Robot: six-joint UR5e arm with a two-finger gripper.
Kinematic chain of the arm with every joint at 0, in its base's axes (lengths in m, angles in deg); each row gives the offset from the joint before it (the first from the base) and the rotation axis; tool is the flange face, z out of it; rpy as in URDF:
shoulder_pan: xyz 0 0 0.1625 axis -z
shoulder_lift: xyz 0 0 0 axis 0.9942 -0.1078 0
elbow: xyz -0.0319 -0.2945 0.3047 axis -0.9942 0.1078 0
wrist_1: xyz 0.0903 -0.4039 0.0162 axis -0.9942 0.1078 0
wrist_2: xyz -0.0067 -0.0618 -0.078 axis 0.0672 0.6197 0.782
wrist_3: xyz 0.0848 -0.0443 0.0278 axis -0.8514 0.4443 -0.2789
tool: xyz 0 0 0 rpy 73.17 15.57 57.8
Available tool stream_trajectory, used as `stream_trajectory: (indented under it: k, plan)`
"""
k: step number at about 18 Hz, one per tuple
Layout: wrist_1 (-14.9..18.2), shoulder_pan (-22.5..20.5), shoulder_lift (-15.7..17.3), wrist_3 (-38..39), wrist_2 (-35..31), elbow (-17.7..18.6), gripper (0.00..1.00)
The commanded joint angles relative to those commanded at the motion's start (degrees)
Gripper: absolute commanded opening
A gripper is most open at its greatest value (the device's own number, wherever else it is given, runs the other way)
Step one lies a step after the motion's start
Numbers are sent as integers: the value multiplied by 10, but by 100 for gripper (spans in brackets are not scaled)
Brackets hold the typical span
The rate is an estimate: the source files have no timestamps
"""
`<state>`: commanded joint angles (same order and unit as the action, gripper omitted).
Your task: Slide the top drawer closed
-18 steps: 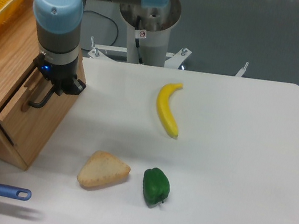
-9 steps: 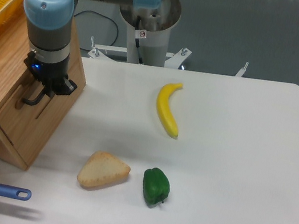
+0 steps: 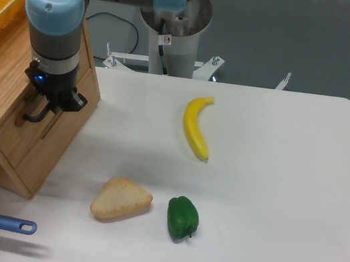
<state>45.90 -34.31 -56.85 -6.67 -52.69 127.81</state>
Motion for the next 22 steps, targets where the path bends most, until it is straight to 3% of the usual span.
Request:
stream_trajectory:
  k: [6, 11, 14, 16, 18, 21, 22]
  plan:
    - [0, -50, 4, -17, -4, -4, 5]
    - [-3, -117, 2, -64, -7, -4, 5]
    - [1, -155, 1, -105, -54, 0, 15]
    - [3, -186, 1, -139, -66, 3, 25]
    - [2, -225, 0, -176, -67, 5, 29]
    - [-1, -291, -3, -266, -67, 11, 61]
    - [1, -313, -4, -306, -67, 11, 65]
